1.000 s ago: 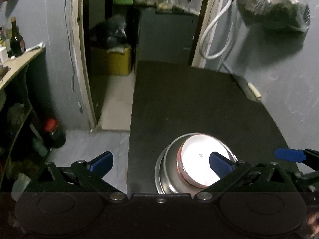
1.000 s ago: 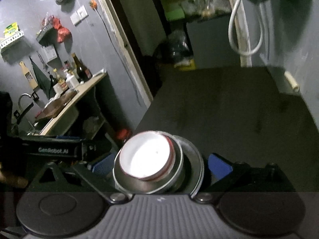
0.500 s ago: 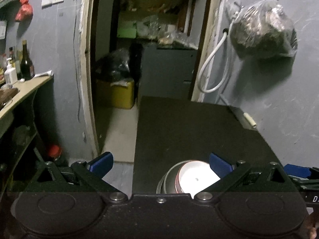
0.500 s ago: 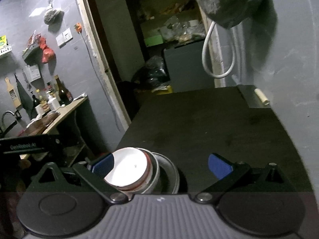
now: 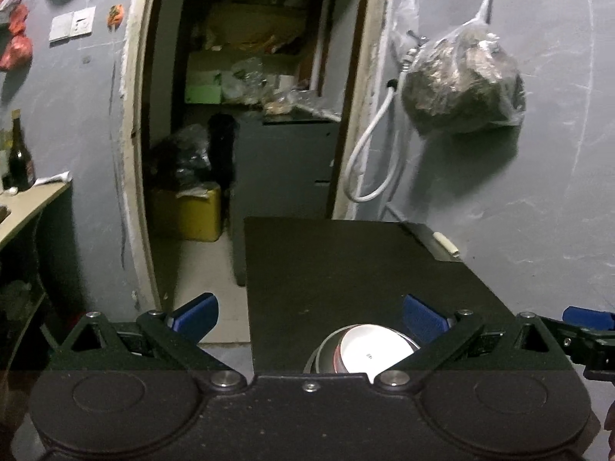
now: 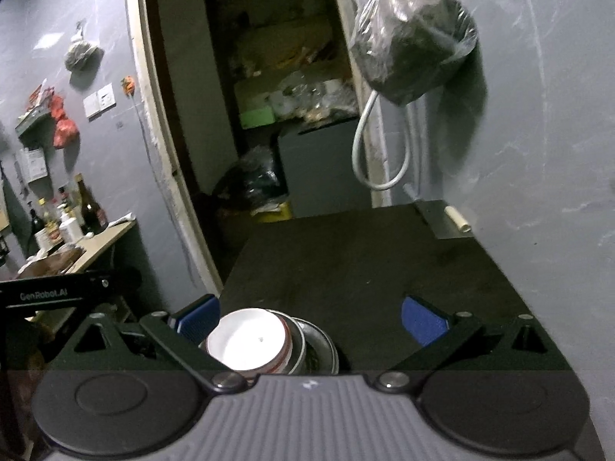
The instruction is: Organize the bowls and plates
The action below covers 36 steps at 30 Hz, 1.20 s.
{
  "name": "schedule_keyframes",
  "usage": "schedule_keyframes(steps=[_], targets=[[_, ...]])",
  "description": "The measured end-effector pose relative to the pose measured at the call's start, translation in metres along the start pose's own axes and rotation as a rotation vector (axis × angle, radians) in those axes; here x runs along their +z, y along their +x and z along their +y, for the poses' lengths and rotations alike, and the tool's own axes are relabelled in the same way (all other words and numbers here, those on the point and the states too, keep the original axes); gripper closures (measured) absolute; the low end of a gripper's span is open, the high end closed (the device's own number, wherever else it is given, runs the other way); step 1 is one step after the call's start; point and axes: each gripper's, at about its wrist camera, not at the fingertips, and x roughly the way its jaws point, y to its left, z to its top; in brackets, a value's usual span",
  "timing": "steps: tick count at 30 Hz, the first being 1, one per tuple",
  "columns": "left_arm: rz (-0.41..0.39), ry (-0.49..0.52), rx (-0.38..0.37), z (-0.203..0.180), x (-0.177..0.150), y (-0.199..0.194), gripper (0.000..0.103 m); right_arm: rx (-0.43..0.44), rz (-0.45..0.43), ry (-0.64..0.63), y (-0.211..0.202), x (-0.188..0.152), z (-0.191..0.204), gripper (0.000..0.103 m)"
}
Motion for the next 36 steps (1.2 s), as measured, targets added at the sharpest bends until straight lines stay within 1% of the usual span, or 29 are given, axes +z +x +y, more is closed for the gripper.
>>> schedule_keyframes(steps=[7, 13, 19, 25, 30, 36], targets=[[0.001, 0.052, -0.065, 0.003, -0.008, -0.014, 0.001, -0.076, -0.014, 0.007, -0.025, -0.011, 0.02, 0.0], [0.008, 0.06, -0.093, 0.012, -0.021, -0.035, 0.001, -0.104, -0.026, 0.011, -0.045, -0.023, 0.038, 0.0], [0.026, 0.071, -0.09, 0.026, -0.031, -0.055, 0.001, -0.104, -0.03, 0.011, -0.057, -0.031, 0.058, 0.0], [0.026, 0.077, -0.091, 0.037, -0.04, -0.072, 0.001, -0.105, -0.019, 0.0, -0.07, -0.04, 0.077, 0.0], [0.032, 0.076, -0.095, 0.042, -0.048, -0.084, 0.001, -0.11, -0.026, 0.0, -0.079, -0.046, 0.085, 0.0], [0.053, 0.055, -0.098, 0.049, -0.065, -0.097, 0.001, -0.117, 0.002, 0.001, -0.089, -0.061, 0.093, 0.0]])
